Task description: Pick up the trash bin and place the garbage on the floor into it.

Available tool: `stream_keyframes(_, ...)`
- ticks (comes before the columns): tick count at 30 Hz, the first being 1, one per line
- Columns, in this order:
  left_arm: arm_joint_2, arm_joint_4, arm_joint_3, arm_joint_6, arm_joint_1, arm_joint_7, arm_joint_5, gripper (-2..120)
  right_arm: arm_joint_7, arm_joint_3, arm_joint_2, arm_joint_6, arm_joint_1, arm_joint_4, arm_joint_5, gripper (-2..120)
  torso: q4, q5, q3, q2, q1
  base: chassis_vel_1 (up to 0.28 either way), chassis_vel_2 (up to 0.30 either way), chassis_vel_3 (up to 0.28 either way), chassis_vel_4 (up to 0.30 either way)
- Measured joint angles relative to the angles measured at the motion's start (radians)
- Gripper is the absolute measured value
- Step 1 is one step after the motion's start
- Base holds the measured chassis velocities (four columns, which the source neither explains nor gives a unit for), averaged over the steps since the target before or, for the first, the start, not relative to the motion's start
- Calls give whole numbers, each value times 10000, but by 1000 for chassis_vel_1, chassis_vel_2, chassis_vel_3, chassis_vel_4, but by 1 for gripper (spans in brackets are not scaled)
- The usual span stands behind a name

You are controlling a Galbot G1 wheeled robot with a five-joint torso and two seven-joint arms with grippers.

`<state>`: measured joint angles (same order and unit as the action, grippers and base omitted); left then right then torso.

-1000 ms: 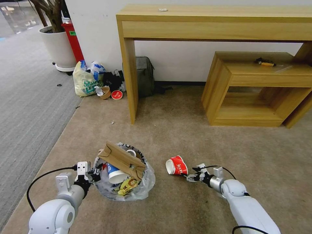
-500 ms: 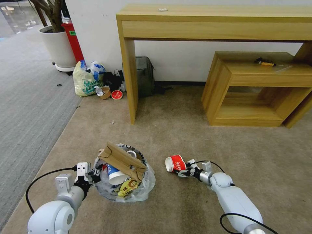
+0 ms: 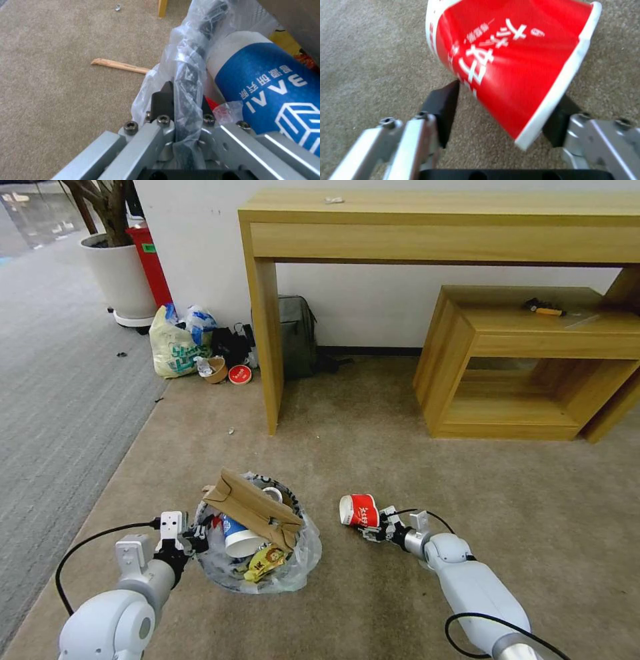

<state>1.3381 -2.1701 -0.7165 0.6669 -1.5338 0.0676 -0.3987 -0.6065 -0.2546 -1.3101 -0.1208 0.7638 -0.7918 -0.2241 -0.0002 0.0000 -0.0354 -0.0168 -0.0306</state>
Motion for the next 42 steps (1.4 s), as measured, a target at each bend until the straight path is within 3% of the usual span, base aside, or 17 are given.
stream_keyframes(12, 46, -204, 20, 0, -108, 0, 109, 0, 468, 28, 32, 138, 150, -224, -133, 6, 0, 0, 0, 0, 0, 0, 0, 0, 0)
stream_keyframes(15, 55, -250, 28, 0, -154, 1, 140, 0, 604, 20, 91, 186, 302, -439, -134, 0, 0, 0, 0, 0, 0, 0, 0, 0, 0)
stream_keyframes(28, 45, -437, 41, -2, -244, -10, 184, 0, 1222, -474, 635, 692, 1245, -2376, 187, 0, 0, 2, 0, 0, 0, 0, 0, 0, 0)
stream_keyframes(32, -8, -414, 92, 38, -210, -234, 177, 0, 935, -1161, 747, 604, 1445, -3458, 656, 0, -2, 1, 0, -1, 0, 0, 0, 0, 0)
stream_keyframes(34, -58, -345, 143, 87, -138, -367, 167, 0, 727, -1395, 1155, 211, 1676, -5091, 495, 0, 2, -2, 0, 0, 0, 0, 0, 0, 0)
stream_keyframes(36, -69, -340, 161, 93, -118, -375, 164, 0, 724, -1396, 1269, 117, 1736, -5446, 384, 0, 1, -3, 0, 0, 0, 0, 0, 0, 0)
stream_keyframes(38, -136, -300, 259, 148, -28, -414, 143, 0, 808, -1276, 1894, -329, 2015, -6984, -220, 0, -2, -1, 0, -1, 0, 0, 0, 0, 0)
stream_keyframes(40, -157, -285, 291, 177, -11, -425, 142, 0, 840, -1220, 2042, -416, 2065, -7326, -325, 0, -4, -1, 0, 0, 0, 0, 0, 0, 0)
stream_keyframes(42, -254, -195, 448, 319, 59, -483, 128, 0, 1021, -796, 2652, -821, 2240, -8879, -844, 0, -2, -2, 0, -1, 0, 0, 0, 0, 0)
